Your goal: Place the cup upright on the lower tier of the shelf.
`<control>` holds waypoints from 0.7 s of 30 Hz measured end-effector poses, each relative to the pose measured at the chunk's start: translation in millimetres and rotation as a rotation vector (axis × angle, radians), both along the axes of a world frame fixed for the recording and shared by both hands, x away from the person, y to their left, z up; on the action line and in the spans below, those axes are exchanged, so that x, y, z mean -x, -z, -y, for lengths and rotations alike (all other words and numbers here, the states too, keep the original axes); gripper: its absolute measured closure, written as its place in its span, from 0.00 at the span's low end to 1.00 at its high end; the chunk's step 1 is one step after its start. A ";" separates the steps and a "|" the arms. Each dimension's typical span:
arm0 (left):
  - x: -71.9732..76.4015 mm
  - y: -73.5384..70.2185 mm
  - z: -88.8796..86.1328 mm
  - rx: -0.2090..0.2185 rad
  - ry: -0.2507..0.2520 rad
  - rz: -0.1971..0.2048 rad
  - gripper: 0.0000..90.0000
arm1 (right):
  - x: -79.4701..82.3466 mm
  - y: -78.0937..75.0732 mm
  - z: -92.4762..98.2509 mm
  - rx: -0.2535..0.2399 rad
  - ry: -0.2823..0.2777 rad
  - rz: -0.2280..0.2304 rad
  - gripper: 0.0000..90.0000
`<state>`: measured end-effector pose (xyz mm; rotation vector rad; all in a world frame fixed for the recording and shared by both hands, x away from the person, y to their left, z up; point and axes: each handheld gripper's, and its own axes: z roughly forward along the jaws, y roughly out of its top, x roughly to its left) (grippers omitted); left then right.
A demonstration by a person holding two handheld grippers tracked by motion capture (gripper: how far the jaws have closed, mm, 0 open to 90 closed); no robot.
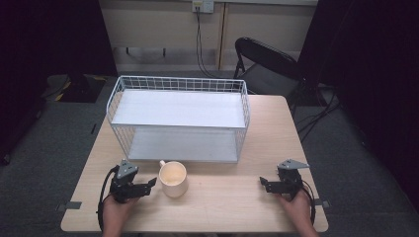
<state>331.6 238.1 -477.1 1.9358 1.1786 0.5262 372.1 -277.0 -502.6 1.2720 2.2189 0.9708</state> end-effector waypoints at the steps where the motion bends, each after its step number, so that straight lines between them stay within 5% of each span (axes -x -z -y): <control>1: -0.5 -0.6 0.5 -0.001 0.006 0.003 0.23 | 0.0 0.0 0.0 0.000 0.000 0.000 0.14; 8: 0.5 -4.0 1.2 0.000 0.014 0.017 0.26 | 0.0 0.0 0.0 0.000 0.000 0.000 0.14; 21: 8.3 -24.3 6.6 0.075 0.035 0.092 0.27 | 0.0 0.0 0.0 0.000 0.000 0.000 0.14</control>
